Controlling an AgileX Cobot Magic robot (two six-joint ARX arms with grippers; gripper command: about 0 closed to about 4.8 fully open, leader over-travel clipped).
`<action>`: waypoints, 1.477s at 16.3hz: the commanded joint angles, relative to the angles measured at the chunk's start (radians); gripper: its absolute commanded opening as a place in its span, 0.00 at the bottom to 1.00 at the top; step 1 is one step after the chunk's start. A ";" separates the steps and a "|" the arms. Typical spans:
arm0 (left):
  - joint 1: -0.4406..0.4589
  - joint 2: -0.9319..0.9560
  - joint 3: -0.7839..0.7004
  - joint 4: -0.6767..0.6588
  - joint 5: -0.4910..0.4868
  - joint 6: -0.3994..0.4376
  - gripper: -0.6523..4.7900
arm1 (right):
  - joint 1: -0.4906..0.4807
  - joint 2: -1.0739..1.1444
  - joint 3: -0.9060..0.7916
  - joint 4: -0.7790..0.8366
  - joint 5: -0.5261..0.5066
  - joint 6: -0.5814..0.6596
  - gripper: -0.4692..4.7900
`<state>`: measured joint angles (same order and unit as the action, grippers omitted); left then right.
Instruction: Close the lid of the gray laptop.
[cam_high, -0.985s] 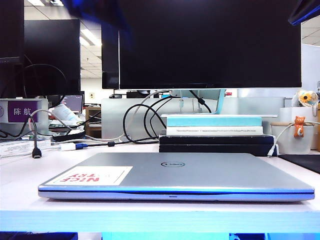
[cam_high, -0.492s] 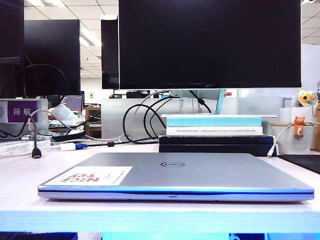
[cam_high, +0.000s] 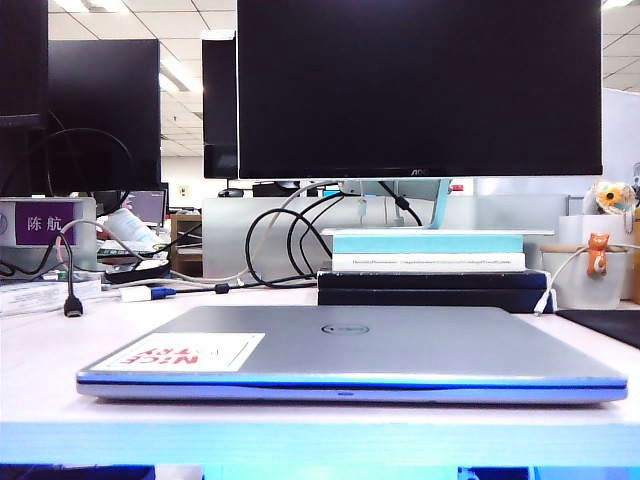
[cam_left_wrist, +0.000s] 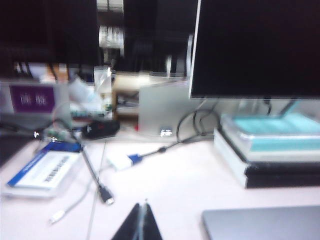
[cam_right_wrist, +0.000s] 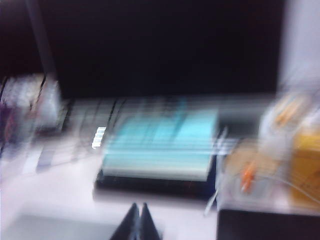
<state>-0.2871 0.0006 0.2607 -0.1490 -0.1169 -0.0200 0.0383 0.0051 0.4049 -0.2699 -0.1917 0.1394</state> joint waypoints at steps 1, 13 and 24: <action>0.010 0.014 -0.016 -0.044 -0.064 -0.011 0.11 | 0.005 0.032 -0.059 0.160 0.029 0.031 0.08; 0.084 0.001 -0.182 0.096 -0.056 0.077 0.11 | 0.024 -0.004 -0.399 0.328 0.190 0.017 0.08; 0.240 0.001 -0.192 0.056 0.026 0.039 0.11 | 0.025 -0.004 -0.399 0.144 0.122 0.023 0.08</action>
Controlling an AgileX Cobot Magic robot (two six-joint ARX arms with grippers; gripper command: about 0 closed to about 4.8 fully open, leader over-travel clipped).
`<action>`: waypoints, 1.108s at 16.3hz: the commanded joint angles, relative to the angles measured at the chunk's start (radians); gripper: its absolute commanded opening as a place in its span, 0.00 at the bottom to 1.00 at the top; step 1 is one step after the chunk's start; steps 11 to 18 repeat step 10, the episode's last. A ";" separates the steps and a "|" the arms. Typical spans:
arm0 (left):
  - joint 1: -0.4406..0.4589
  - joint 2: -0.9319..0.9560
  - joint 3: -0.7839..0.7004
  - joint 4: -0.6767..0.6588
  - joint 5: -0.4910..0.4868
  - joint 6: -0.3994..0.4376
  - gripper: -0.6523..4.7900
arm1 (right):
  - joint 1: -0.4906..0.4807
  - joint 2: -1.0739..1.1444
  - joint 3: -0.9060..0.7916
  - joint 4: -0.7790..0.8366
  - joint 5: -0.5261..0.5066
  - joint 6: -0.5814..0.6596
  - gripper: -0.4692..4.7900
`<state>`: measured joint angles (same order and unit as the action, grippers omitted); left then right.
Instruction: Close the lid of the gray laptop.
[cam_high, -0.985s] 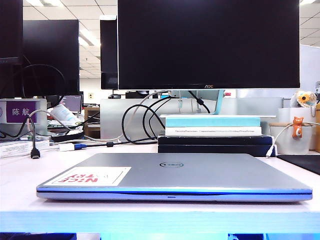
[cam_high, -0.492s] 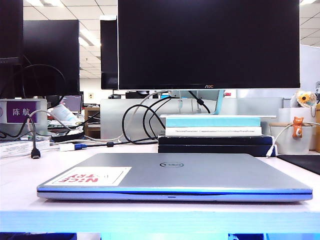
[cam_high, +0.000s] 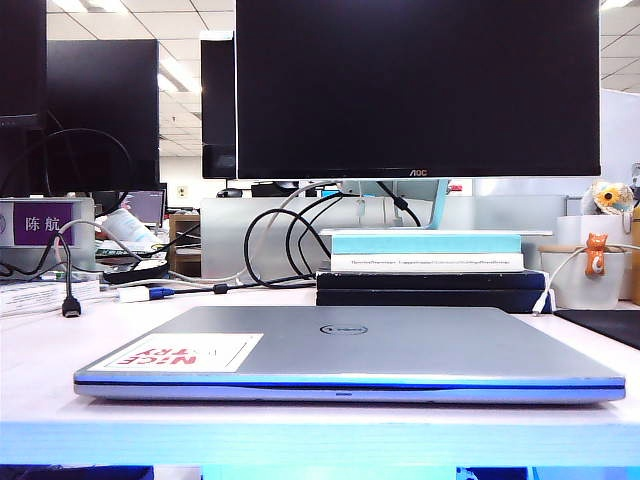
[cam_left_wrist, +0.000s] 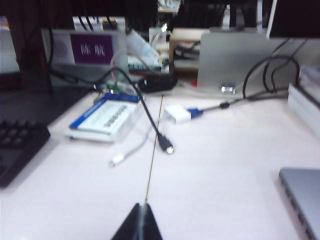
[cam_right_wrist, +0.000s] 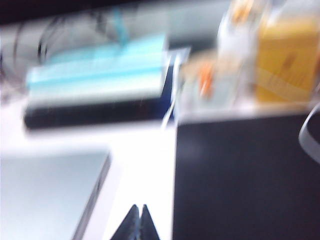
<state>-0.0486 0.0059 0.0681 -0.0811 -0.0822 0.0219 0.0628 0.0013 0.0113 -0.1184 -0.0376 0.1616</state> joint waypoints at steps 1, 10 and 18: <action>0.002 -0.004 0.001 -0.011 -0.009 -0.003 0.11 | 0.000 0.000 -0.005 0.003 -0.031 0.000 0.08; 0.001 -0.004 0.001 -0.015 -0.007 -0.004 0.11 | 0.000 0.000 -0.005 0.011 -0.028 0.000 0.08; 0.001 -0.004 0.001 -0.015 -0.007 -0.004 0.11 | 0.000 0.000 -0.005 0.011 -0.028 0.000 0.08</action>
